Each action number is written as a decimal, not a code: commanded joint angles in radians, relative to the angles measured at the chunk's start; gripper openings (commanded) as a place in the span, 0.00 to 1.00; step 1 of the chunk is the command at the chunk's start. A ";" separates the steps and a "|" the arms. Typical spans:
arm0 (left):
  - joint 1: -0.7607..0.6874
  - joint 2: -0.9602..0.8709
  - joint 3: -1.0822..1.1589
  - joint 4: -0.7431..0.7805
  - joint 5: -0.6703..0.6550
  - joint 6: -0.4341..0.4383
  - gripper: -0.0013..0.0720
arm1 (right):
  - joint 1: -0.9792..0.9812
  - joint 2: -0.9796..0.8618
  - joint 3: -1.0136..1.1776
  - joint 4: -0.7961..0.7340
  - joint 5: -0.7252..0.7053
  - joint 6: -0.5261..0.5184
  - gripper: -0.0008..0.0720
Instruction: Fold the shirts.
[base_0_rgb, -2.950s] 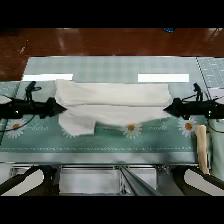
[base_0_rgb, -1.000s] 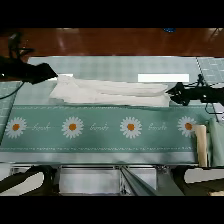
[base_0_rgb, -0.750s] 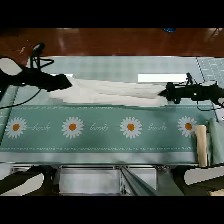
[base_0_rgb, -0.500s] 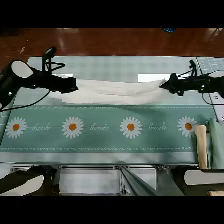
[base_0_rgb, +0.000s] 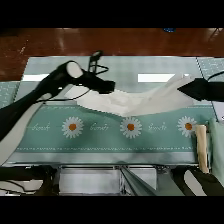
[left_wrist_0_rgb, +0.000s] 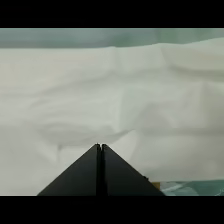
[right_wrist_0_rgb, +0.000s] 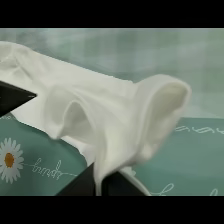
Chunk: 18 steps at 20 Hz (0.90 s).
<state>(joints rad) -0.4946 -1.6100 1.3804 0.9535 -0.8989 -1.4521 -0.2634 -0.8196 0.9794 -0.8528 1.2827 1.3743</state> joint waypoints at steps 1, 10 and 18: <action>-0.157 -0.206 0.209 -0.018 -0.077 -0.063 0.04 | 0.000 0.161 -0.026 -0.011 0.035 0.061 0.03; -0.394 -0.386 0.343 -0.270 -0.142 -0.013 0.04 | 0.000 0.175 -0.026 0.015 0.019 0.072 0.04; 0.109 -0.263 0.420 -0.252 -0.339 -0.007 0.04 | 0.140 0.104 -0.026 0.149 -0.092 0.054 0.04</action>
<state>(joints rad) -0.5774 -1.9354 1.7847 0.6952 -1.1458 -1.4639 -0.2070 -0.6735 0.9535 -0.7570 1.2591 1.4338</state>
